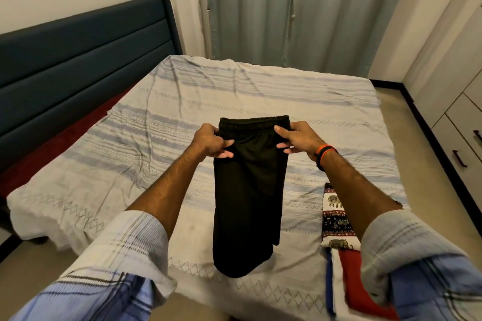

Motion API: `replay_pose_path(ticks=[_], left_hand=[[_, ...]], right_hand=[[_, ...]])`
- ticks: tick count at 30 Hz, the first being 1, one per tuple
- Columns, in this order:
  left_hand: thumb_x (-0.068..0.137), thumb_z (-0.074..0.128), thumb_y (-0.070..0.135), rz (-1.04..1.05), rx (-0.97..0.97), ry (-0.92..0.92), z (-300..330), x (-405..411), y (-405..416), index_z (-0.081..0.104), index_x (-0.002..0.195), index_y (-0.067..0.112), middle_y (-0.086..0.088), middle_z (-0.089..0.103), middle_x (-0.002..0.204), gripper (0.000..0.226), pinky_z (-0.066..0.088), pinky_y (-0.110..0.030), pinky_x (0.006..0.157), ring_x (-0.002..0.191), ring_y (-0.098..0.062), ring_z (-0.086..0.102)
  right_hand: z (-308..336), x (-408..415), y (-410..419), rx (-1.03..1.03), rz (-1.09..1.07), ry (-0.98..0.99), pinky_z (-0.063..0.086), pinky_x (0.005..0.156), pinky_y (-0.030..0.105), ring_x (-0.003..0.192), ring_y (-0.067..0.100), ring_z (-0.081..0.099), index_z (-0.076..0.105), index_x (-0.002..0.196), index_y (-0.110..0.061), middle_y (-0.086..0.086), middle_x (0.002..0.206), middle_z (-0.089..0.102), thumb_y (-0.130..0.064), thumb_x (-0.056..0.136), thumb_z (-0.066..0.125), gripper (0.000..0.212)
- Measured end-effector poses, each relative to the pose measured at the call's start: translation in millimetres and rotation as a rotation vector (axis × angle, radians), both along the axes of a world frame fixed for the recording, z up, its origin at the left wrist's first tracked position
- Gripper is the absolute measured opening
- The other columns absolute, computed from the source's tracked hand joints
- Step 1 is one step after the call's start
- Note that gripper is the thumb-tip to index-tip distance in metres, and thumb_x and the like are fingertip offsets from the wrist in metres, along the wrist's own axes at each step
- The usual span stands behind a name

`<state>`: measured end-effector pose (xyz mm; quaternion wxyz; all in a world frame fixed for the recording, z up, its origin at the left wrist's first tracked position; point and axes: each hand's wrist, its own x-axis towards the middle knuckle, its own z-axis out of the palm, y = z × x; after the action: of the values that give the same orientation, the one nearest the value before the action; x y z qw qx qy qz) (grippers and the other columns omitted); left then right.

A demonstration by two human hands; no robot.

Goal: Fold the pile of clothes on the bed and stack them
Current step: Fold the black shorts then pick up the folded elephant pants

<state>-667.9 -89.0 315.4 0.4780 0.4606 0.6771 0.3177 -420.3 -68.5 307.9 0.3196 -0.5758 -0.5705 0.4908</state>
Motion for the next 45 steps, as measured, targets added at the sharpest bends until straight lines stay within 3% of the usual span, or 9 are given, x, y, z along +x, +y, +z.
replay_pose_path(ticks=[7, 10, 14, 18, 21, 26, 31, 34, 45], left_hand=[[0.090, 0.069, 0.010, 0.051, 0.109, 0.131, -11, -19, 70, 0.061, 0.089, 0.005, -0.015, 0.068, 0.096, 0.010, 0.061, -0.027, 0.060, 0.072, -0.020, 0.071], [0.092, 0.067, 0.009, 0.074, 0.233, 0.160, -3, -19, 99, 0.063, 0.092, 0.010, -0.010, 0.067, 0.100, 0.004, 0.059, -0.025, 0.065, 0.080, -0.017, 0.068], [0.091, 0.067, 0.011, 0.121, 0.391, 0.236, 3, -20, 123, 0.066, 0.093, 0.018, -0.003, 0.070, 0.104, 0.008, 0.055, -0.036, 0.093, 0.100, -0.020, 0.066], [0.093, 0.064, 0.009, 0.110, 0.444, 0.264, -4, -18, 112, 0.065, 0.095, 0.019, 0.002, 0.068, 0.102, 0.010, 0.048, -0.026, 0.091, 0.101, -0.014, 0.061], [0.093, 0.064, 0.007, 0.083, 0.390, 0.260, -25, -18, 90, 0.065, 0.098, 0.016, 0.004, 0.066, 0.100, 0.011, 0.046, -0.023, 0.086, 0.098, -0.012, 0.060], [0.091, 0.065, 0.004, 0.018, 0.200, 0.305, -85, -15, 37, 0.067, 0.102, 0.011, 0.003, 0.064, 0.095, 0.013, 0.042, -0.023, 0.082, 0.094, -0.012, 0.058], [0.090, 0.065, 0.007, -0.047, -0.004, 0.349, -162, -15, -30, 0.067, 0.115, 0.005, -0.007, 0.070, 0.111, 0.025, 0.042, -0.020, 0.086, 0.109, -0.021, 0.064], [0.091, 0.065, 0.007, -0.085, -0.091, 0.363, -196, -11, -72, 0.066, 0.117, 0.004, -0.009, 0.069, 0.116, 0.026, 0.042, -0.022, 0.090, 0.112, -0.023, 0.063], [0.094, 0.063, 0.010, -0.126, -0.237, 0.417, -250, 6, -172, 0.067, 0.114, 0.006, -0.012, 0.068, 0.116, 0.020, 0.045, -0.029, 0.096, 0.110, -0.027, 0.062]], right_hand=[[-12, -12, 64, 0.030, -0.059, 0.039, 0.054, 0.081, 0.030, 0.102, 0.024, 0.067, 0.059, 0.121, -0.011, 0.010, 0.124, 0.065, -0.028, 0.100, 0.056, 0.027], [-7, -18, 90, 0.145, -0.084, 0.121, 0.054, 0.085, 0.027, 0.109, 0.024, 0.065, 0.060, 0.125, -0.009, 0.010, 0.122, 0.066, -0.021, 0.100, 0.056, 0.028], [0, -18, 108, 0.300, -0.099, 0.176, 0.052, 0.092, 0.025, 0.110, 0.017, 0.064, 0.062, 0.122, -0.010, 0.005, 0.119, 0.067, -0.016, 0.098, 0.059, 0.025], [-5, -17, 99, 0.323, -0.046, 0.201, 0.051, 0.092, 0.024, 0.110, 0.014, 0.063, 0.059, 0.127, -0.003, 0.007, 0.120, 0.066, -0.011, 0.098, 0.058, 0.031], [-23, -12, 77, 0.273, 0.003, 0.185, 0.051, 0.097, 0.028, 0.117, 0.017, 0.061, 0.057, 0.131, -0.004, 0.009, 0.126, 0.065, -0.012, 0.099, 0.057, 0.033], [-74, -4, 20, 0.117, 0.064, 0.104, 0.051, 0.076, 0.015, 0.095, -0.001, 0.065, 0.057, 0.131, -0.007, 0.001, 0.111, 0.066, -0.007, 0.098, 0.057, 0.033], [-150, 5, -41, -0.086, 0.105, 0.011, 0.053, 0.079, 0.022, 0.101, 0.018, 0.065, 0.063, 0.120, -0.014, 0.008, 0.112, 0.068, -0.018, 0.097, 0.061, 0.023], [-191, 9, -78, -0.205, 0.122, 0.005, 0.055, 0.089, 0.037, 0.109, 0.025, 0.065, 0.064, 0.114, -0.022, 0.007, 0.112, 0.069, -0.021, 0.096, 0.063, 0.018], [-258, 23, -179, -0.426, 0.155, -0.074, 0.052, 0.092, 0.038, 0.112, 0.026, 0.062, 0.059, 0.127, -0.009, 0.010, 0.118, 0.067, -0.026, 0.095, 0.063, 0.036]])
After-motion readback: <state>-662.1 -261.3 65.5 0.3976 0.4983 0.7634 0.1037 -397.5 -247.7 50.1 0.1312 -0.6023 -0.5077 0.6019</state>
